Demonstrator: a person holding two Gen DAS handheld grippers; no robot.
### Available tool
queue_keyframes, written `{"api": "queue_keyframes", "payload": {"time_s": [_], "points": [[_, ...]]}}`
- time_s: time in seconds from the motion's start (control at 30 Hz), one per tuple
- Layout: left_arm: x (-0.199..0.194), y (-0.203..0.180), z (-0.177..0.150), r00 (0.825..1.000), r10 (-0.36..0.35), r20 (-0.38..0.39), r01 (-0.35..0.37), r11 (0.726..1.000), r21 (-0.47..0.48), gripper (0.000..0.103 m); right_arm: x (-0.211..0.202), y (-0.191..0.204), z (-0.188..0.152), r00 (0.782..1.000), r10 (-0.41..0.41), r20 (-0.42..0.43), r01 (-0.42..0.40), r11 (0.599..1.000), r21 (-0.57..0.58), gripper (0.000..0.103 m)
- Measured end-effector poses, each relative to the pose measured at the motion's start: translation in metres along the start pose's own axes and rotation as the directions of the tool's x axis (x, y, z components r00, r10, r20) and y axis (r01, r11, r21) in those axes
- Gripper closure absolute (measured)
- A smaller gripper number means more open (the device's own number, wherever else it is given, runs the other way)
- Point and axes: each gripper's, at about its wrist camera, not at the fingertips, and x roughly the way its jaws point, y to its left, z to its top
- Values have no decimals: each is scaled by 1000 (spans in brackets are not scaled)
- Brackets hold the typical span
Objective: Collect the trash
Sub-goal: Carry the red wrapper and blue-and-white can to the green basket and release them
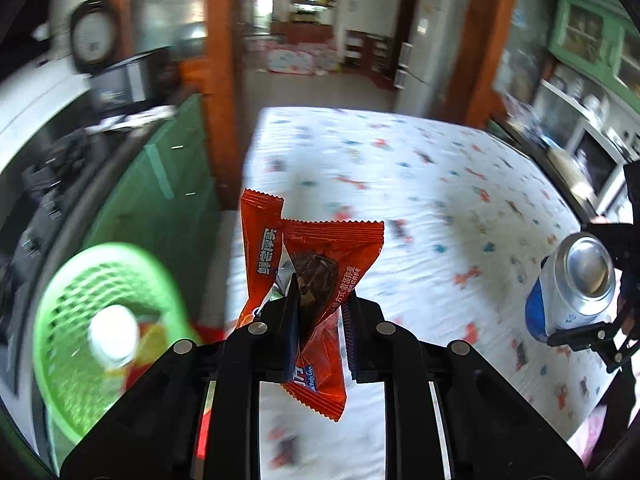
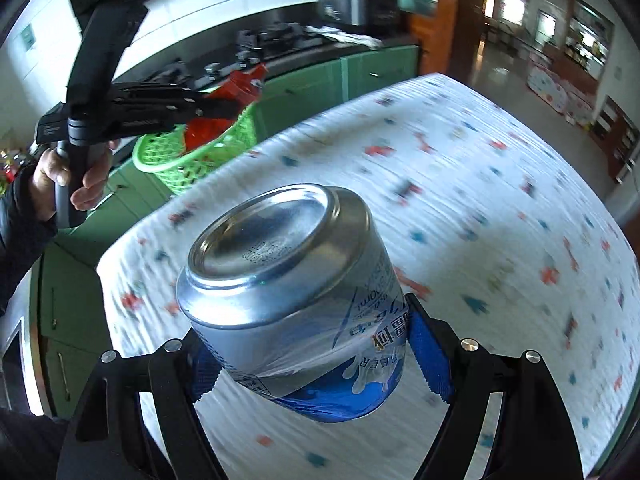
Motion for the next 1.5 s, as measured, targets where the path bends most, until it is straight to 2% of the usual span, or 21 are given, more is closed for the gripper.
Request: {"api": "queue_keyframes", "payload": {"time_s": [0.17,0.33,0.5,0.7,0.8,0.97,1.03,1.07,1.2,1.4,1.47,1.5], "points": [[-34,56,-20,992,122,-5,-122,991,-55,85,16,37,28,999,39,10,-39,999,-32,26],[-45,117,-40,973,224,-55,-230,962,-148,85,29,68,56,998,60,23,-59,997,-56,26],[-40,162,-60,963,250,-105,-268,937,-224,84,40,95,87,996,80,39,-76,994,-83,26],[-28,192,-77,955,264,-136,-293,917,-272,80,62,117,126,994,94,56,-89,992,-87,26],[-21,204,-84,956,256,-140,-287,910,-298,74,77,123,144,994,99,55,-95,992,-81,26],[-16,215,-93,953,270,-135,-299,901,-314,51,98,132,171,992,110,61,-105,992,-72,26],[-16,218,-96,952,275,-132,-303,898,-320,49,108,135,182,992,111,59,-106,991,-75,26],[-15,220,-98,953,270,-134,-300,896,-326,43,112,138,186,992,111,59,-107,991,-75,26],[-18,223,-102,946,292,-139,-322,888,-327,35,124,143,200,991,119,62,-114,991,-69,26],[-33,224,-104,939,320,-125,-344,879,-332,34,146,150,217,990,127,59,-125,991,-42,26],[-39,224,-105,933,336,-125,-359,873,-330,24,155,152,223,990,132,55,-130,991,-26,26],[-43,223,-106,927,355,-120,-374,868,-327,23,158,153,226,990,134,53,-133,991,-18,26]]}}
